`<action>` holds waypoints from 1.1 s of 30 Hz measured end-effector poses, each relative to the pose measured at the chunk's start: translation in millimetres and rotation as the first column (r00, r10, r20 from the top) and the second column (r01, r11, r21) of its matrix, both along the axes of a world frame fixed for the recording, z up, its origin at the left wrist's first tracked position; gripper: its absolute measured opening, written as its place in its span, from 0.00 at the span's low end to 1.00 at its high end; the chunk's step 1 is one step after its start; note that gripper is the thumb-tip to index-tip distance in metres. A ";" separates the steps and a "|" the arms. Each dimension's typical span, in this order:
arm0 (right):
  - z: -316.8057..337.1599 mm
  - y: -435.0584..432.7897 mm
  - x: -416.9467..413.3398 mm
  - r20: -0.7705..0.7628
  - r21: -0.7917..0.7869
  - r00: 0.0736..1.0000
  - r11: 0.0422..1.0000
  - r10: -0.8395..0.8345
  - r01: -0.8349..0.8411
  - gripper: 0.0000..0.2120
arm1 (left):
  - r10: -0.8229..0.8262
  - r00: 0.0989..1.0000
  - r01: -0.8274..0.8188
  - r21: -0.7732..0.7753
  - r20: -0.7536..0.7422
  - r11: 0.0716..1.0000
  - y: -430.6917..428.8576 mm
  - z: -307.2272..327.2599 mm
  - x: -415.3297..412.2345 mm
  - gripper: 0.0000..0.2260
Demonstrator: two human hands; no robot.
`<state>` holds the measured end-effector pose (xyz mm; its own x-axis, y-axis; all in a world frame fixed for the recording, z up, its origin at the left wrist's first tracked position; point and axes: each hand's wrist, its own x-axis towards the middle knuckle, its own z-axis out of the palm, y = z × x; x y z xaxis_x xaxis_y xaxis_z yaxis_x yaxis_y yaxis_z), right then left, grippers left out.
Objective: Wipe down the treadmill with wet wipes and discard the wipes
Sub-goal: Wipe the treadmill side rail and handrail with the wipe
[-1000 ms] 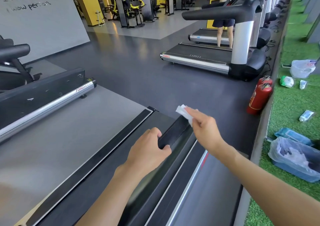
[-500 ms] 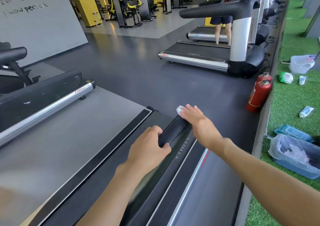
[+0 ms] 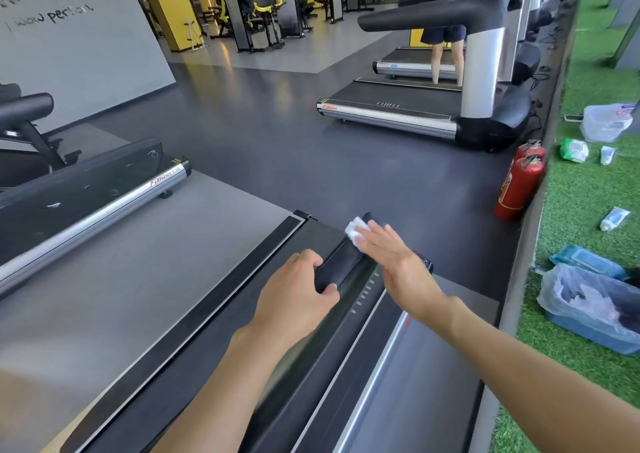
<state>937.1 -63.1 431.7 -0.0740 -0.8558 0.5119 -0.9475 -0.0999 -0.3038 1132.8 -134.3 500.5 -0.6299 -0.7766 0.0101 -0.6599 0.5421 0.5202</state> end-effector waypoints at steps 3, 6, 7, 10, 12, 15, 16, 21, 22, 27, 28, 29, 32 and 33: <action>-1.5 -10.3 -37.4 0.096 0.136 0.970 0.969 -0.222 0.209 0.45 | -0.001 1.000 0.001 0.005 0.008 1.000 2.3 1.9 1.1 0.10; 6.6 -8.1 -29.8 0.199 0.054 0.934 0.955 -0.296 0.292 0.40 | 0.005 1.000 -0.005 0.003 0.006 1.000 2.8 1.4 1.4 0.11; 10.5 -4.0 -15.2 0.190 -0.017 0.950 0.966 -0.249 0.257 0.40 | 0.008 1.000 -0.008 0.006 0.003 1.000 2.2 1.0 1.2 0.10; 5.0 11.8 23.4 0.192 -0.090 0.981 0.996 0.020 -0.003 0.39 | 0.002 1.000 -0.002 0.004 0.012 1.000 0.4 0.3 1.1 0.12; -3.9 16.4 33.0 0.146 -0.078 0.984 0.993 0.099 -0.088 0.40 | -0.004 1.000 0.004 -0.007 0.018 1.000 0.3 0.2 1.2 0.12; 9.1 8.0 21.2 -0.088 0.073 0.992 0.993 0.095 -0.089 0.39 | -0.005 1.000 0.005 -0.010 0.025 1.000 0.7 2.1 1.4 0.11; 11.5 2.9 9.6 -0.079 0.141 0.997 0.990 0.009 0.002 0.37 | -0.009 1.000 0.009 -0.005 0.028 1.000 0.4 2.7 1.4 0.11; 30.7 0.7 -9.2 0.449 0.124 0.816 0.929 -0.365 0.347 0.35 | -0.044 0.999 0.044 0.017 0.009 0.999 -1.2 8.5 14.6 0.12; 38.1 3.8 2.2 0.553 0.119 0.752 0.927 -0.359 0.355 0.32 | -0.032 0.999 0.033 0.039 -0.030 0.999 -1.6 10.6 20.3 0.13; 72.1 26.7 84.6 0.851 0.054 0.511 0.988 -0.122 0.145 0.25 | -0.009 0.967 0.035 0.095 -0.256 0.995 2.8 28.0 54.6 0.18; 80.4 30.6 102.7 0.910 0.003 0.413 0.998 -0.027 0.059 0.23 | 0.005 0.951 0.045 0.152 -0.310 0.987 5.4 34.8 63.4 0.18; 86.8 33.7 119.1 0.948 -0.034 0.315 0.999 0.036 -0.011 0.22 | 0.031 0.933 0.057 0.231 -0.359 0.971 8.6 41.4 73.7 0.18; 97.6 41.5 167.0 0.975 -0.073 0.195 0.983 0.106 -0.169 0.20 | 0.058 0.898 0.102 0.335 -0.436 0.937 21.6 62.5 114.1 0.08; 99.7 43.6 183.1 0.967 -0.071 0.229 0.980 0.113 -0.184 0.19 | 0.060 0.891 0.108 0.337 -0.450 0.935 26.9 67.5 130.1 0.05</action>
<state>1120.2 -19.5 531.4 -0.3488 -0.9301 0.1149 0.0918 -0.1559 -0.9835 1262.9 -107.5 567.9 -0.6404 -0.7675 0.0299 -0.3000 0.2858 0.9101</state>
